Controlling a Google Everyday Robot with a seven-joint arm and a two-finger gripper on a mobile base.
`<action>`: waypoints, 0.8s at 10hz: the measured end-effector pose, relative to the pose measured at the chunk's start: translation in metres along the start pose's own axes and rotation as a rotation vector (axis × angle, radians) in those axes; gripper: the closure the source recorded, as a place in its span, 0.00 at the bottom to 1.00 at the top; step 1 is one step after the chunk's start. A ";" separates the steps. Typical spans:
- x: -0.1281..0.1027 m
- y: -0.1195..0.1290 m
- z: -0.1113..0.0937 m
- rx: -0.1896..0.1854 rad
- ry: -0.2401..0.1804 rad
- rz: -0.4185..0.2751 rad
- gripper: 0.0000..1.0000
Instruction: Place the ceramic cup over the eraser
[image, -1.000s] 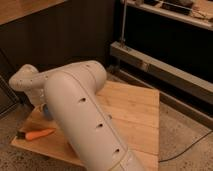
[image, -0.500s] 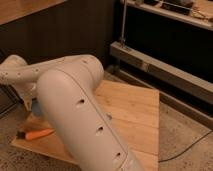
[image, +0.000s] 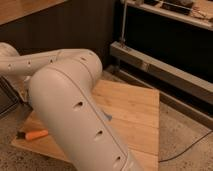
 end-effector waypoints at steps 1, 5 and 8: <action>-0.011 -0.008 -0.012 0.014 -0.013 0.018 1.00; -0.048 -0.039 -0.042 0.051 -0.049 0.076 1.00; -0.066 -0.071 -0.054 0.078 -0.060 0.132 1.00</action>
